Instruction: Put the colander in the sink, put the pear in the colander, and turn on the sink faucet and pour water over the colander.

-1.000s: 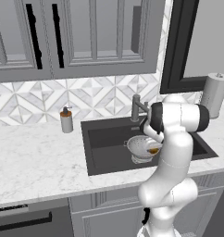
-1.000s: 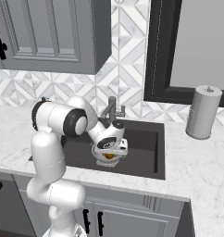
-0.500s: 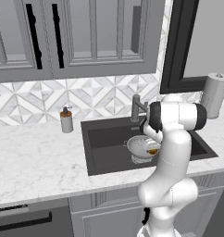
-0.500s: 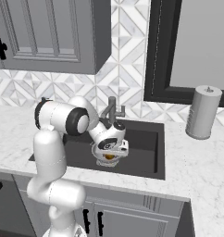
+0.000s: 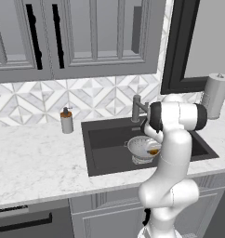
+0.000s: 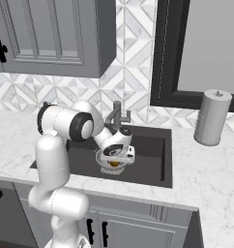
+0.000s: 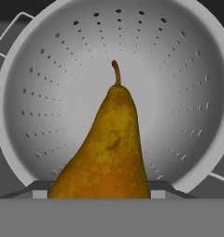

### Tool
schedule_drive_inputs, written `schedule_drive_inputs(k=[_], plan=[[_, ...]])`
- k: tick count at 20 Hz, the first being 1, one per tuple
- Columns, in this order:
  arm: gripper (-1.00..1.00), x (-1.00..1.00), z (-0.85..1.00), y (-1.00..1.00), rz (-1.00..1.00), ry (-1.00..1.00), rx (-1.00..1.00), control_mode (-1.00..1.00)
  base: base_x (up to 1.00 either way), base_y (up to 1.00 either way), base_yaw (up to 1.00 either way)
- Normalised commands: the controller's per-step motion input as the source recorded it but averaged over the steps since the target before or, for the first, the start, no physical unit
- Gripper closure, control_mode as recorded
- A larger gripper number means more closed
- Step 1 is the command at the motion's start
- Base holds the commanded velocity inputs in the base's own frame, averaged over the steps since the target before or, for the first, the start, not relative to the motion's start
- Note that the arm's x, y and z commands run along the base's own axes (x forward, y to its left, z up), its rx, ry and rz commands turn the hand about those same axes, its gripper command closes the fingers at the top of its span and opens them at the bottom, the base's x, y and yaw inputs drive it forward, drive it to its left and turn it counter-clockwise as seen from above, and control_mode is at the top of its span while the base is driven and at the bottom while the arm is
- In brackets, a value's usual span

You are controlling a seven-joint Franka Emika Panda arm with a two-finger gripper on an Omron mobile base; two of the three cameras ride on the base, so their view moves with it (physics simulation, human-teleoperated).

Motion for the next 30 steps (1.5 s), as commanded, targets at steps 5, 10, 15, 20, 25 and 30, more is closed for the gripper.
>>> schedule_drive_inputs(k=[5, 10, 15, 20, 25, 30], plan=[[1.0, 0.05, 0.0, 0.0, 0.0, 0.0, 0.0, -1.0, 0.0, 0.0, 0.0], [1.0, 0.1, -0.06, 0.0, 0.0, 0.0, 0.0, -1.0, 0.0, 0.0, 0.0], [-1.0, 0.04, -0.1, 0.0, 0.0, -0.01, 0.0, -1.0, 0.0, 0.0, 0.0], [-1.0, 0.0, 0.0, 0.0, 0.0, 0.0, 0.0, -1.0, 0.0, 0.0, 0.0], [-1.0, 0.0, 0.0, 0.0, 0.0, 0.0, 0.0, -1.0, 0.0, 0.0, 0.0], [-1.0, 0.08, 0.0, 0.0, 0.0, 0.0, 0.0, -1.0, 0.0, 0.0, 0.0]])
